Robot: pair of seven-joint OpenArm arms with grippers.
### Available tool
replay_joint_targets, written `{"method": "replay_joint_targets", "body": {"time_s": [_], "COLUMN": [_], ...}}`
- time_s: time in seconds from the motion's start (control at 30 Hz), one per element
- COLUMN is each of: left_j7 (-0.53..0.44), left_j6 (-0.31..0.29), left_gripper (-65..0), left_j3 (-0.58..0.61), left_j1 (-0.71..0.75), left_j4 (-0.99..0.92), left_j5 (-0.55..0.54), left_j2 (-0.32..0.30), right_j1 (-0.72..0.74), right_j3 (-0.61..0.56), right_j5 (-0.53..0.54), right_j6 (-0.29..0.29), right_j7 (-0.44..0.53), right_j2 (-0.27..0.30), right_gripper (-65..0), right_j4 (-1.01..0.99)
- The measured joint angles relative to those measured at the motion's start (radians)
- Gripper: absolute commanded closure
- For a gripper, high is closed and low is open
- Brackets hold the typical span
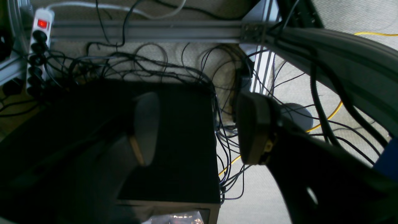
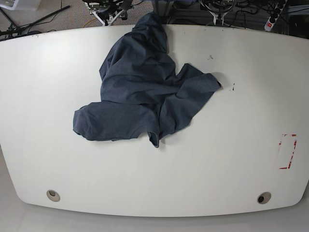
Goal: Fold the T-shirt properly
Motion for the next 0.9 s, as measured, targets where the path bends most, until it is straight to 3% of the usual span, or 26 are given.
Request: {"method": "replay_joint_targets", "body": {"time_s": [0.43, 0.9], "left_j7": [0.011, 0.005], "left_j6": [0.000, 0.001], "left_gripper": [-36.0, -36.0], "left_j3": [-0.002, -0.052], "left_j1": [0.213, 0.507], "left_j4": [0.290, 0.703], "left_j5": [-0.003, -0.003], "left_j2": [-0.027, -0.048], "right_j1": [-0.208, -0.444], "right_j3": [0.000, 0.006], "right_j5": [0.005, 0.048], "right_j6": [0.002, 0.007], "right_j7": [-0.081, -0.078], "right_j2": [-0.020, -0.059], "right_gripper": [-26.8, -26.8], "right_j4": [0.304, 0.572]}}
